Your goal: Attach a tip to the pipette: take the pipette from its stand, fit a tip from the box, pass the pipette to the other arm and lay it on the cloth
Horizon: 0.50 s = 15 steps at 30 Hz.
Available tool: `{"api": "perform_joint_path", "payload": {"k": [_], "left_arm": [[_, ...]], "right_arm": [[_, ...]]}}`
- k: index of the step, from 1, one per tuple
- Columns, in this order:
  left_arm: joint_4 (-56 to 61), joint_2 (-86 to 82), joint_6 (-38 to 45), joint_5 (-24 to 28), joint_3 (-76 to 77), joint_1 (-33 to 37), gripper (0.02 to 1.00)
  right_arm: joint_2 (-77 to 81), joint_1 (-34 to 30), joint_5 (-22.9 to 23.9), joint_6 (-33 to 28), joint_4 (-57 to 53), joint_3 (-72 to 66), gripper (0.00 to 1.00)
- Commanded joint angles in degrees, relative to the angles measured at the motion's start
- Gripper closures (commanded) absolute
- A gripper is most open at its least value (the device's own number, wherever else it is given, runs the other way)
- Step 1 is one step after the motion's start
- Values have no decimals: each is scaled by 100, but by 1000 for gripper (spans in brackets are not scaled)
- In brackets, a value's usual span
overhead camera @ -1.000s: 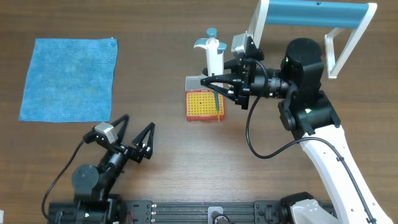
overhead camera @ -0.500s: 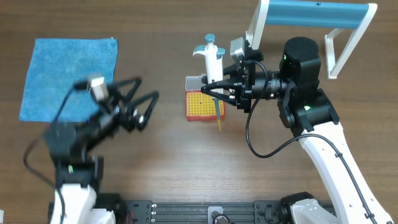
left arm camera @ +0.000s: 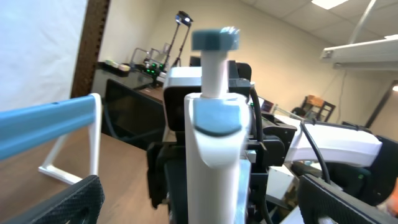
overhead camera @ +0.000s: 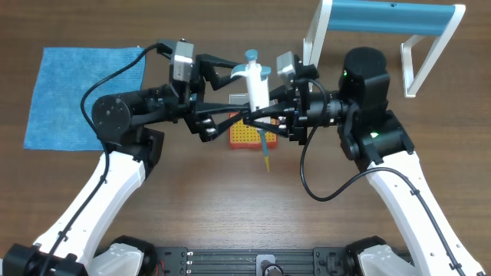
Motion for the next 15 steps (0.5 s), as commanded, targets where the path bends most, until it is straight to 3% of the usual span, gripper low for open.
{"api": "perform_joint_path", "payload": {"k": [1, 3, 8, 13, 14, 15], "left_arm": [[42, 59, -46, 15, 103, -219, 20], [44, 59, -48, 15, 103, -221, 141], [109, 59, -46, -138, 103, -221, 627], [321, 59, -92, -136, 103, -221, 888], [319, 59, -90, -138, 103, -221, 989], [319, 59, -90, -138, 103, -221, 989]], "right_arm": [[109, 319, -155, 61, 256, 70, 923], [168, 348, -155, 59, 256, 70, 923], [168, 348, -155, 59, 258, 70, 923], [168, 348, -153, 37, 260, 70, 919], [168, 348, -153, 35, 260, 70, 923], [168, 348, -153, 37, 260, 70, 923]]}}
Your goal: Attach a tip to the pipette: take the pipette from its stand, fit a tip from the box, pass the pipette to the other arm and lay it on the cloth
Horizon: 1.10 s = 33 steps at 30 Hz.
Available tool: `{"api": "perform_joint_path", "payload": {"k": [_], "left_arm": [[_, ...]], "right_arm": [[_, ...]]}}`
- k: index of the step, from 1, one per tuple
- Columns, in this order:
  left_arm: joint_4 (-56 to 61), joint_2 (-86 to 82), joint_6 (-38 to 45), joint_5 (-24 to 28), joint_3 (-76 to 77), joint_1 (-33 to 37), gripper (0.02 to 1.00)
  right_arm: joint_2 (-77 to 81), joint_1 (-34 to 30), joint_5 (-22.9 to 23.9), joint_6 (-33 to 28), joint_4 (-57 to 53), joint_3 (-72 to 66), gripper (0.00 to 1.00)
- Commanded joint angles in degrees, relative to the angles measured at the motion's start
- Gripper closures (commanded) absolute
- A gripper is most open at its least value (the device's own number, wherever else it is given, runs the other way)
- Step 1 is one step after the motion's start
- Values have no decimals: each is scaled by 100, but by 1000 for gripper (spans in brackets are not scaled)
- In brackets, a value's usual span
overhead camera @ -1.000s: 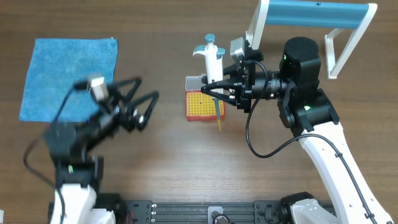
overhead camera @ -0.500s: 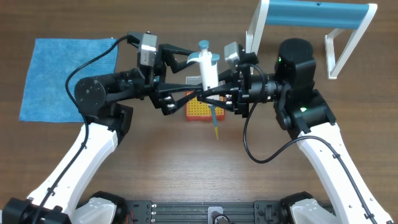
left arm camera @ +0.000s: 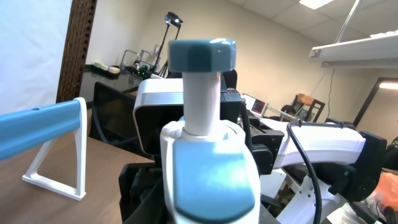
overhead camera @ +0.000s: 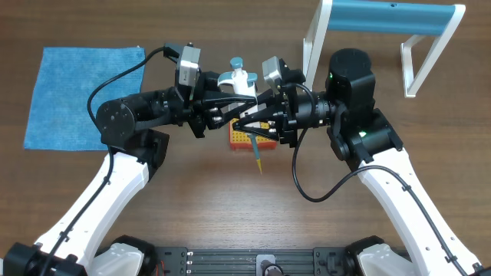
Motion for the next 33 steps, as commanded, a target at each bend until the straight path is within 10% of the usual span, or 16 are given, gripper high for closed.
{"api": "perform_joint_path", "payload": {"k": [1, 3, 7, 13, 19, 23, 27, 33], "left_arm": [[52, 59, 57, -90, 98, -13, 989], [52, 59, 57, -90, 98, -13, 991], [11, 59, 170, -37, 96, -13, 991], [-1738, 59, 1248, -68, 96, 9, 989], [-3228, 59, 1818, -127, 94, 354, 989], [-6701, 59, 2922, -1860, 94, 407, 989], [-7486, 59, 3056, -2334, 96, 407, 991], [-10161, 59, 3755, -3934, 859, 407, 991]], "right_arm": [[9, 33, -138, 22, 17, 70, 906], [9, 33, -138, 22, 17, 70, 196], [7, -11, -175, 26, 17, 70, 189], [7, -1316, -1464, 361, -11, 70, 187], [7, -2448, -1187, 245, -37, -138, 185], [0, -2063, 2127, -1499, -2092, -146, 183], [-367, -1405, 4999, -1554, -2341, -146, 183], [-2804, -1296, 6929, -1550, -2865, -146, 180]]}}
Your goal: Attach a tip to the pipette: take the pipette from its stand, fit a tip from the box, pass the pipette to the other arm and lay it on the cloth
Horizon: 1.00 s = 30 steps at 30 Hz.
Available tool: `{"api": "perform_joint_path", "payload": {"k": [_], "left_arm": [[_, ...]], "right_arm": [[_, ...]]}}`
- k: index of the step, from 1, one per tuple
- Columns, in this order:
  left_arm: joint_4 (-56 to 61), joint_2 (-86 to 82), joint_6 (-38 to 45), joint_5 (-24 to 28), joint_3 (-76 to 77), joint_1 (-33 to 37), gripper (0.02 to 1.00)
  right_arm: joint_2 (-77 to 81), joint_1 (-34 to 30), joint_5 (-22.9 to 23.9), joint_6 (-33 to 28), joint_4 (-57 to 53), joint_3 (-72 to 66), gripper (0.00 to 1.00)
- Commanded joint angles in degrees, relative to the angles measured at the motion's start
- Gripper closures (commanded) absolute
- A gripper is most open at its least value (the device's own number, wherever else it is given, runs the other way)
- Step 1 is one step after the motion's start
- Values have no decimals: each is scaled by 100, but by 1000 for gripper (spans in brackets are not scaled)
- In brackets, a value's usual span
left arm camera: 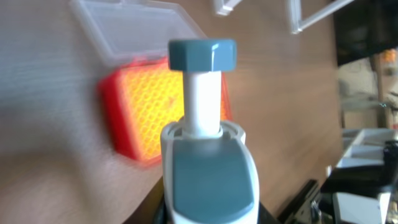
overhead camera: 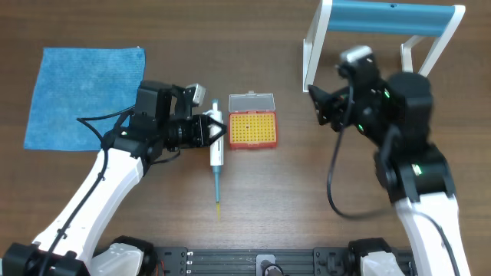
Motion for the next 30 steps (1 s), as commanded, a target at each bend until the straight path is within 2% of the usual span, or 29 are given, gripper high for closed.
{"api": "perform_joint_path", "payload": {"k": [1, 2, 4, 5, 6, 8, 9, 11, 12, 13, 17, 20, 22, 24, 26, 28, 30], "left_arm": [[-1757, -9, 848, -1327, 1095, 24, 991], [-2535, -9, 1078, -1768, 1624, 107, 991], [-3519, -9, 1502, -2068, 2249, 634, 991], [-3864, 0, 1788, -2122, 2483, 1029, 993], [-4070, 37, 2031, -2118, 2677, 1370, 991], [-4385, 297, 2605, -2129, 3101, 1985, 993], [-4441, 485, 2750, -2253, 3279, 2127, 991], [-4607, 1211, 3047, -2546, 3770, 2253, 991], [-4739, 1528, 3073, -2743, 3982, 2271, 991], [-5003, 2111, 3132, -3165, 4404, 2280, 993], [-5265, 3410, 3512, -3560, 5563, 2448, 993], [-5200, 3751, 3558, -3576, 5984, 2970, 991], [-5023, 3958, 3558, -3578, 6205, 3340, 991], [-4699, 4081, 3679, -3574, 6271, 3429, 993], [-4426, 4245, 3849, -3600, 6271, 3338, 991], [-4159, 4452, 3908, -3598, 6271, 3244, 991], [-3781, 4649, 3969, -3595, 6269, 3084, 993]], "right_arm": [[-1700, 24, 1587, -101, -894, 17, 180], [-2157, 24, 1934, -94, -1585, 17, 180], [-2754, 24, 1941, 52, -2118, 17, 183], [-3051, 24, 1947, 184, -2299, 17, 180], [-3230, 24, 2166, 184, -2505, 17, 180], [-3429, 24, 2844, 181, -2892, 17, 180], [-3440, 24, 2769, 188, -3101, 17, 80], [-3440, 24, 2645, 264, -3167, 17, 77], [-3445, 24, 2645, 566, -3145, 17, 77], [-3473, 24, 2647, 909, -3187, 17, 77], [-4708, 24, 2833, 916, -3373, 7, 77], [-5851, 17, 2994, 916, -3615, -61, 77], [-5751, 13, 2962, 918, -4059, -170, 77], [-5847, 13, 2966, 918, -3257, -1082, 77], [-5847, 13, 2966, 925, -1759, -2345, 77], [-5847, 13, 2931, 1008, 457, -3797, 77], [-5847, 13, 2927, 1128, 1954, -4719, 77]]}}
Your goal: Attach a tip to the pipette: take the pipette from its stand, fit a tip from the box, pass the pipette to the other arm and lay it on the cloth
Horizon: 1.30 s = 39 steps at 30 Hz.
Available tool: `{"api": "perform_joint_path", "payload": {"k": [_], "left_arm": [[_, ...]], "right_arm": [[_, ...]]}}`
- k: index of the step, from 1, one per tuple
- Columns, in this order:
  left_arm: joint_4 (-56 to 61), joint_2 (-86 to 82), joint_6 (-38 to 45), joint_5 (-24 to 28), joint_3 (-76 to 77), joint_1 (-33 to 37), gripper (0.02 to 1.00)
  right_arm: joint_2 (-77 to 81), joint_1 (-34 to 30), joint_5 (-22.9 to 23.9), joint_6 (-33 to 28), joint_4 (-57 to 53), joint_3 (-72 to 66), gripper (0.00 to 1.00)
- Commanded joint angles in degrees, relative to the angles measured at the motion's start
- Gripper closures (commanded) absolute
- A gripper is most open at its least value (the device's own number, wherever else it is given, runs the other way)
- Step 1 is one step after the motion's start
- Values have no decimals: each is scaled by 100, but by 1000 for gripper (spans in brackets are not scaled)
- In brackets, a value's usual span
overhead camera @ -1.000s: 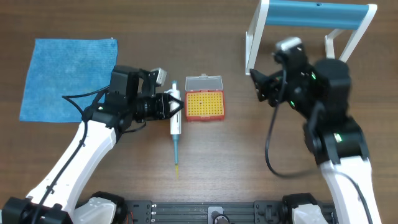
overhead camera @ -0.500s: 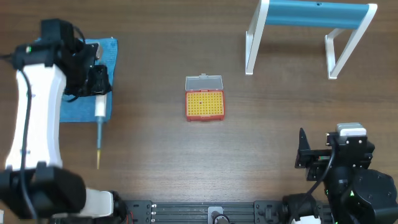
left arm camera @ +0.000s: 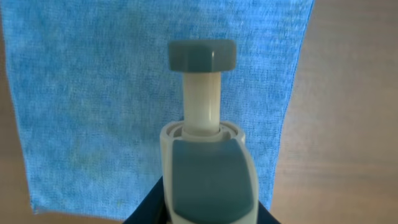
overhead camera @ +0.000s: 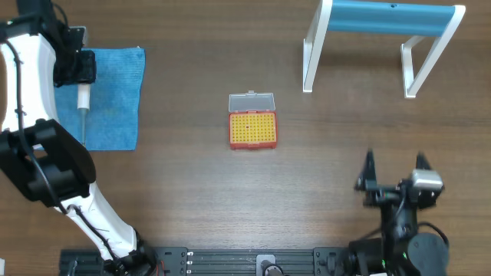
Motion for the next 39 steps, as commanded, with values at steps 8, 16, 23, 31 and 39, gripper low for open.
{"api": "perform_joint_path", "payload": {"k": [8, 16, 23, 31, 39], "left_arm": [[1714, 1263, 24, -48, 151, -649, 991], [1497, 1663, -234, -66, 151, -455, 991], [1403, 1663, -256, -46, 149, -339, 560], [656, 1661, -254, -48, 586, -358, 20], [-1838, 1550, -326, -7, 4476, -669, 20]], "right_arm": [[-57, 4, 57, 341, 2367, -2433, 77], [-55, 4, 35, 341, 2275, -2527, 77], [-55, 4, 31, 341, 2297, -2527, 77], [-55, 4, 37, 341, 2273, -2527, 77], [-52, 4, 35, 341, 2273, -2527, 75]]}}
